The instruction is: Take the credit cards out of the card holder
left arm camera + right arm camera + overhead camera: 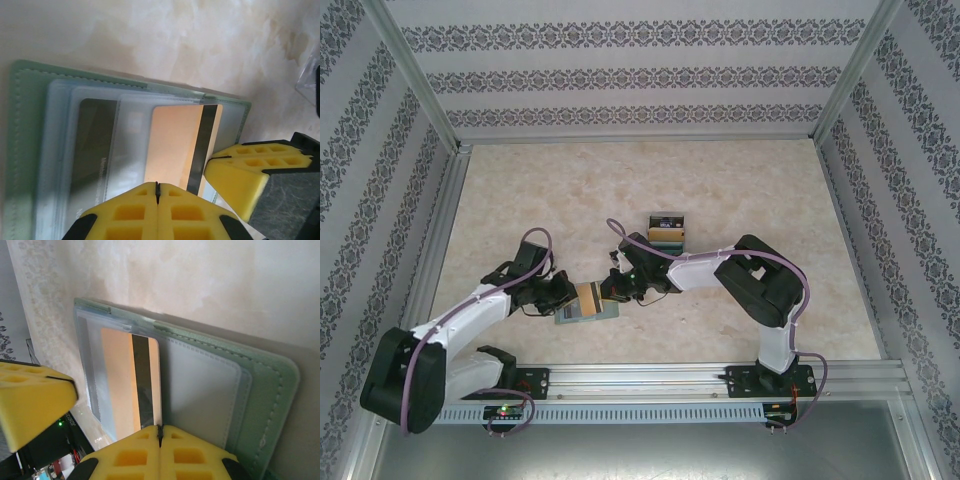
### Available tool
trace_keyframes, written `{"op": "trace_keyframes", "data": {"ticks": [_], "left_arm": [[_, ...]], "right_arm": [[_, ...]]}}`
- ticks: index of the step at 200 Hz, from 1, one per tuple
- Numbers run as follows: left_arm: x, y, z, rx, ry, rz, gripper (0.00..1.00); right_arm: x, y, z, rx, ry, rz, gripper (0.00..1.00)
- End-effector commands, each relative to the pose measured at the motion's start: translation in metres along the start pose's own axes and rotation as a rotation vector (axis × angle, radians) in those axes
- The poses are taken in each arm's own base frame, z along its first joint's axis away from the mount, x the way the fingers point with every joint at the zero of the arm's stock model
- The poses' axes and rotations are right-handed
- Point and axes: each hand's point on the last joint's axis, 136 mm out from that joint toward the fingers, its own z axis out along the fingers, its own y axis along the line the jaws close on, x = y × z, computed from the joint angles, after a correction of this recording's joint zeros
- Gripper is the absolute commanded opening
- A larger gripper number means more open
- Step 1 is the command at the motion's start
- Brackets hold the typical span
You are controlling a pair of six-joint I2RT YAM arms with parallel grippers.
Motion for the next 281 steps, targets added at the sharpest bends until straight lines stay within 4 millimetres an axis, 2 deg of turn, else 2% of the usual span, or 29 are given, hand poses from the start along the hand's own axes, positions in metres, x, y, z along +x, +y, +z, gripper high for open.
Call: {"op": "trace_keyframes", "data": {"ticks": [1,18,33,59,98,128,145,175,211,258,281], "left_arm": [[-0.007,-0.015,0.004,0.031,-0.008,0.024,0.0],[-0.002,0.001,0.011,-0.042,0.017,0.007,0.0],[0.002,0.013,0.015,-0.09,0.038,-0.003,0.0],[0.003,0.017,0.017,-0.113,0.049,-0.007,0.0],[0.005,0.018,0.018,-0.12,0.058,-0.002,0.0],[0.005,0.02,0.017,-0.13,0.056,-0.002,0.0],[0.004,0.022,0.016,-0.147,0.05,0.004,0.0],[0.003,0.029,0.014,-0.186,0.044,0.011,0.0],[0.002,0.03,0.011,-0.192,0.036,0.014,0.0],[0.0,0.026,0.009,-0.178,0.028,0.021,0.0],[-0.004,0.014,0.005,-0.136,0.014,0.037,0.0]], "right_arm": [[0.004,-0.015,0.008,0.049,0.015,0.026,0.01],[0.003,-0.014,0.009,0.046,0.015,0.024,0.05],[0.002,-0.014,0.009,0.046,0.013,0.026,0.15],[0.0,-0.011,0.012,0.034,0.017,0.031,0.22],[-0.002,-0.009,0.016,0.023,0.023,0.032,0.19],[-0.002,-0.011,0.015,0.025,0.019,0.036,0.05],[-0.002,-0.016,0.009,0.034,0.003,0.04,0.04],[-0.003,-0.025,-0.004,0.04,-0.025,0.052,0.0],[-0.003,-0.033,-0.017,0.041,-0.047,0.057,0.0],[-0.007,-0.026,-0.046,0.026,-0.087,0.031,0.0],[-0.011,-0.017,-0.069,0.003,-0.116,0.018,0.0]]}}
